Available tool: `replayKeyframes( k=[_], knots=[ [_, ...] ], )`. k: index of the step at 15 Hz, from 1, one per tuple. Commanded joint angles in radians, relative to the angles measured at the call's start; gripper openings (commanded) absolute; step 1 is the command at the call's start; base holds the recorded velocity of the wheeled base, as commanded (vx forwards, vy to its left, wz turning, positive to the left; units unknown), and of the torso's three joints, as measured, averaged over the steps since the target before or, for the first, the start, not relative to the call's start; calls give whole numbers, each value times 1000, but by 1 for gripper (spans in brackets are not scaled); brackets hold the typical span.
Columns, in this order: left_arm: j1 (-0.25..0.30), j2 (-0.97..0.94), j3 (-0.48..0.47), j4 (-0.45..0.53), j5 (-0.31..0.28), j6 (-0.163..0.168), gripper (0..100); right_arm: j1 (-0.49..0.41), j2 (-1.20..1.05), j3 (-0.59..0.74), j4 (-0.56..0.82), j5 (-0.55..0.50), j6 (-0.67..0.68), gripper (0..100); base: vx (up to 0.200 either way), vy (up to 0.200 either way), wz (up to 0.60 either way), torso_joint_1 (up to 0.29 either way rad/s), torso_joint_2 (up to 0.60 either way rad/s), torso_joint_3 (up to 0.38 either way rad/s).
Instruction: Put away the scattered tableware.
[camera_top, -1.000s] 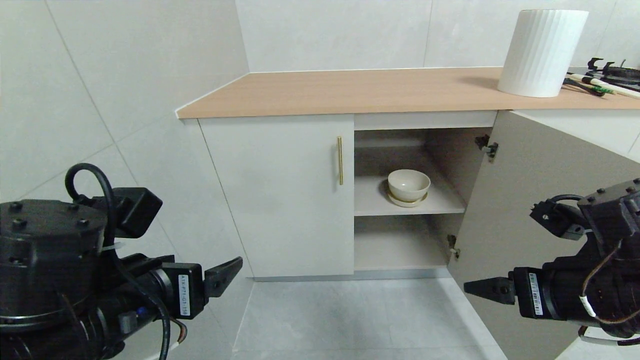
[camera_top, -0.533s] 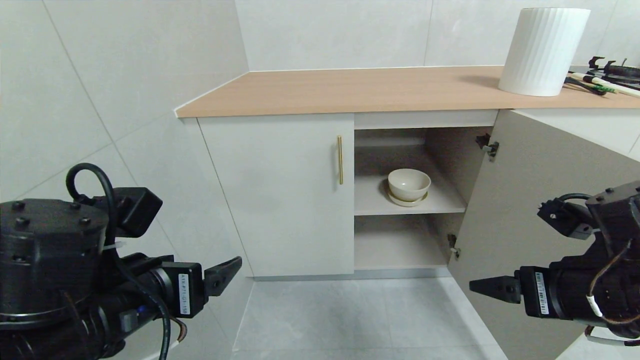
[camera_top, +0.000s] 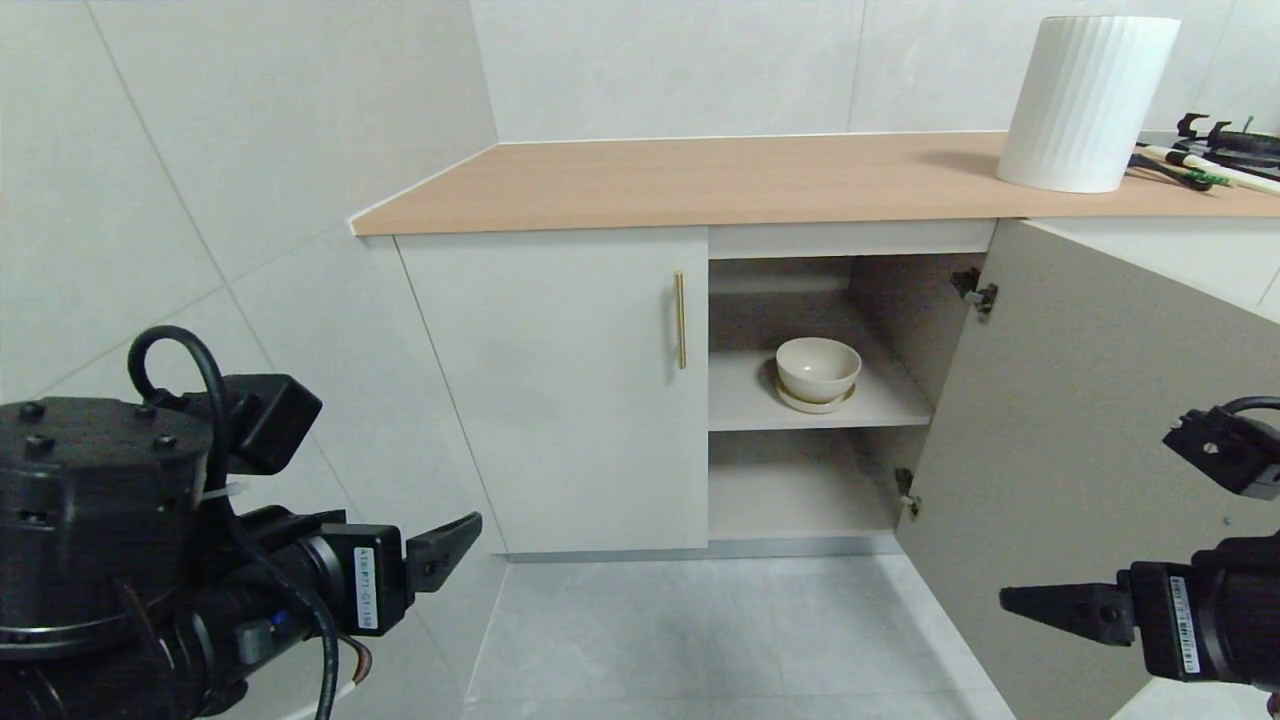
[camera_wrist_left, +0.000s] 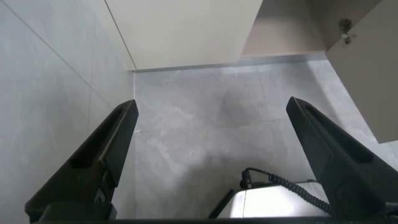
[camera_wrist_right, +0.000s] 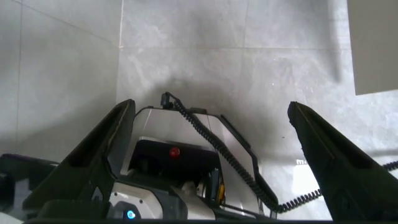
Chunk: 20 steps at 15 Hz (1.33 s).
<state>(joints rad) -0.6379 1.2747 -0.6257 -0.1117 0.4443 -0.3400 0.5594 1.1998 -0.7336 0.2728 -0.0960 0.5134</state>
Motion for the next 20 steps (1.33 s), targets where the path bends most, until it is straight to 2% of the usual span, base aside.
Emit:
replayKeyframes(
  k=[1,3,13,16,18,20],
  knots=[
    [0,0,0,0,1,-1,100,1,-51,19,3,-1,0,100,0,0,0,0,0,0],
    [0,2,0,1,2,-1,100,1,-71,34,32,-1,2,100,0,0,0,0,0,0],
    [1,0,4,1,4,1,100,-6,-89,28,114,-2,-1,100,0,-200,0,6,3,2],
    [1,-1,4,1,2,1,100,-67,-75,2,149,-2,-3,100,0,-200,0,2,1,2],
    [1,-1,8,1,2,1,100,-91,-66,-32,207,-5,-3,100,0,0,0,0,0,0],
    [1,-1,8,1,2,1,100,-168,-35,-76,260,-11,-1,100,0,0,0,0,0,0]
  ],
)
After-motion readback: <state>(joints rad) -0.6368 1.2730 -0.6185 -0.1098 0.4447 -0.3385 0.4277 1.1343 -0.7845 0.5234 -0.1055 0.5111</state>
